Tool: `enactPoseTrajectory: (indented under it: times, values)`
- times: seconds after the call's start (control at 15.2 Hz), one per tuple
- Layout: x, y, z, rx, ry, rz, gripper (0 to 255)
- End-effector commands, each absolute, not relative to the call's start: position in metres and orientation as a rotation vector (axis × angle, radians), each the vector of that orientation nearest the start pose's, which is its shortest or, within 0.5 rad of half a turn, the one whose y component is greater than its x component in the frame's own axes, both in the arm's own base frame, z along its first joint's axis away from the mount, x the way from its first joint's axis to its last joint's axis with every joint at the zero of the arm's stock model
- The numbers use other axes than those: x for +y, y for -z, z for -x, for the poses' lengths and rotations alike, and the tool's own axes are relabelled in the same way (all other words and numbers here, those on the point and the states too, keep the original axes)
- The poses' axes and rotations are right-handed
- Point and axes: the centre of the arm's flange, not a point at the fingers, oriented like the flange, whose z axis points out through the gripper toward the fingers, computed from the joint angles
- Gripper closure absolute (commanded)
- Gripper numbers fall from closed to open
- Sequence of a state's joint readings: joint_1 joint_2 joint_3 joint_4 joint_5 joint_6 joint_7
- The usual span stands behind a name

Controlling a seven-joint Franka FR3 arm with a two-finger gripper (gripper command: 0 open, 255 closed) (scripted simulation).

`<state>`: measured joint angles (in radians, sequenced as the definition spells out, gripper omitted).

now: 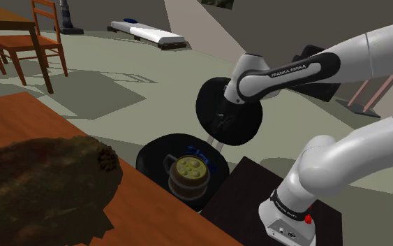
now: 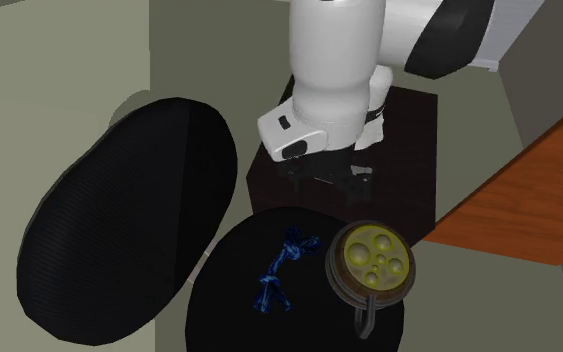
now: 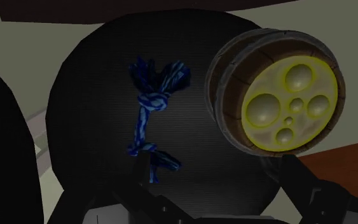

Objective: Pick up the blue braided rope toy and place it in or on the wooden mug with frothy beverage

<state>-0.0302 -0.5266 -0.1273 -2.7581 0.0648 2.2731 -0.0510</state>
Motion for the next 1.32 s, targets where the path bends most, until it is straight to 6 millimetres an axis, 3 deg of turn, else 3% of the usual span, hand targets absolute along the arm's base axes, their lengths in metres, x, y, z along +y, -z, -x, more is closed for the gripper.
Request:
enactPoseTrajectory:
  times: [0.0, 0.99, 1.25]
  values:
    - [-0.057, -0.347, -0.360, 0.201, 0.070, 3.024, 0]
    - [-0.093, -0.154, -0.390, 0.215, 0.020, 3.021, 0]
    - [-0.093, -0.129, -0.392, 0.216, 0.018, 3.021, 0]
